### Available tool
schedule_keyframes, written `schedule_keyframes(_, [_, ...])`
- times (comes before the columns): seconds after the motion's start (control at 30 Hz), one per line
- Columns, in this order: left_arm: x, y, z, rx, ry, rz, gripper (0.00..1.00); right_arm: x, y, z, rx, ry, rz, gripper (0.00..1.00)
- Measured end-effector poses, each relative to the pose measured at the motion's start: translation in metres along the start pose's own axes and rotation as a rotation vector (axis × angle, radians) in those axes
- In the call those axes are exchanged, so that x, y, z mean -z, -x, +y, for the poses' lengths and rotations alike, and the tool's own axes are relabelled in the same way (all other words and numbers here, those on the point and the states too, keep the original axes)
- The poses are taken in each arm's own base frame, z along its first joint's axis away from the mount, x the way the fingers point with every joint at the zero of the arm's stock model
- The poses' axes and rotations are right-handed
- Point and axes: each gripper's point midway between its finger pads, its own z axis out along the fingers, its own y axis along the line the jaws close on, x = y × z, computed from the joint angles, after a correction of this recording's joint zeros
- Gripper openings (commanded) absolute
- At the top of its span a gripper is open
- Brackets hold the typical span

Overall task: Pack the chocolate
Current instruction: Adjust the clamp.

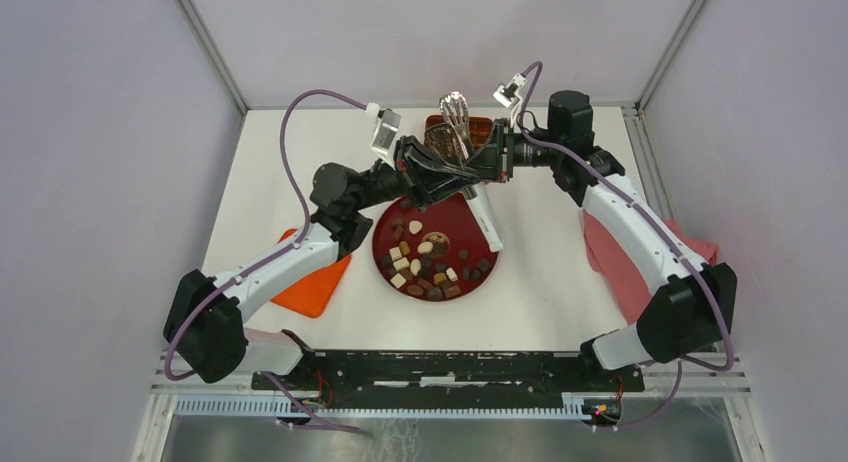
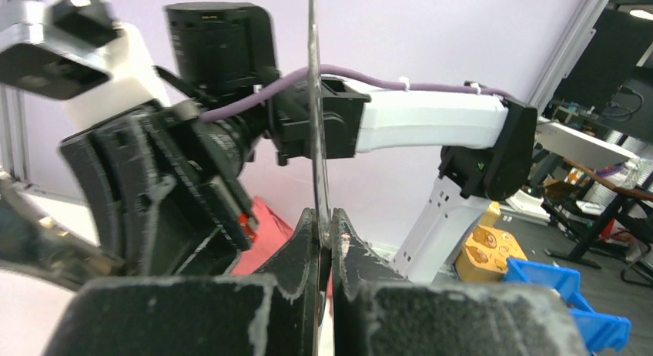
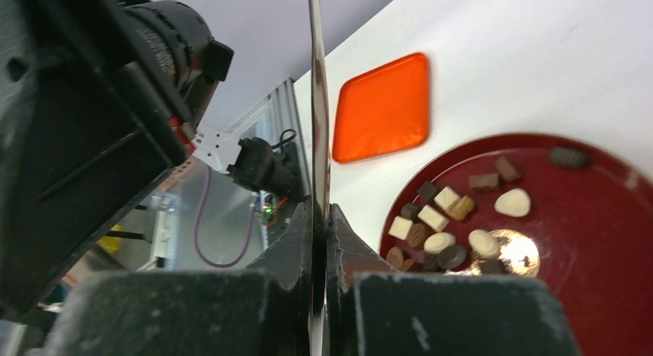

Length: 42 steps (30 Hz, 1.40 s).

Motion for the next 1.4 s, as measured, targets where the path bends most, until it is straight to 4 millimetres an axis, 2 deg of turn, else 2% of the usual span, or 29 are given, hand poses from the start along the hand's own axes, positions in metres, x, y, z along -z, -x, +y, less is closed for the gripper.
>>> schedule_keyframes(0.13, [-0.002, -0.01, 0.0, 0.012, 0.007, 0.029, 0.02, -0.004, -0.014, -0.018, -0.129, 0.029, 0.034, 0.0])
schedule_keyframes(0.37, [-0.004, -0.016, -0.002, 0.028, 0.006, 0.046, 0.02, -0.007, -0.026, -0.021, -0.196, 0.058, 0.075, 0.02])
schedule_keyframes(0.53, [-0.004, -0.017, 0.01, 0.021, 0.081, 0.052, 0.02, -0.003, -0.016, -0.013, -0.127, 0.112, 0.055, 0.36])
schedule_keyframes(0.67, [0.0, -0.001, 0.011, 0.009, 0.088, 0.01, 0.02, 0.006, 0.001, -0.002, -0.025, 0.12, 0.008, 0.59])
schedule_keyframes(0.87, [0.01, 0.027, 0.013, -0.028, 0.093, -0.053, 0.02, 0.045, 0.03, 0.003, 0.138, 0.037, -0.082, 0.98])
schedule_keyframes(0.97, [0.016, 0.031, 0.011, -0.037, 0.09, -0.064, 0.02, 0.063, 0.04, 0.014, 0.218, 0.008, -0.118, 0.98])
schedule_keyframes(1.03, [0.02, 0.029, 0.011, -0.036, 0.092, -0.066, 0.02, 0.067, 0.041, 0.029, 0.263, 0.027, -0.129, 0.98])
schedule_keyframes(1.1, [0.022, 0.028, 0.012, -0.027, 0.096, -0.066, 0.02, 0.066, 0.033, 0.046, 0.297, 0.068, -0.134, 0.98])
schedule_keyframes(1.2, [0.022, 0.028, 0.012, -0.015, 0.094, -0.073, 0.02, 0.054, 0.011, 0.057, 0.294, 0.122, -0.106, 0.98])
schedule_keyframes(1.3, [0.02, 0.031, 0.013, -0.011, 0.09, -0.091, 0.02, 0.037, -0.007, 0.055, 0.281, 0.127, -0.062, 0.98])
schedule_keyframes(1.4, [0.019, 0.033, 0.016, -0.001, 0.09, -0.111, 0.02, 0.031, -0.015, 0.037, 0.263, 0.061, -0.041, 0.98])
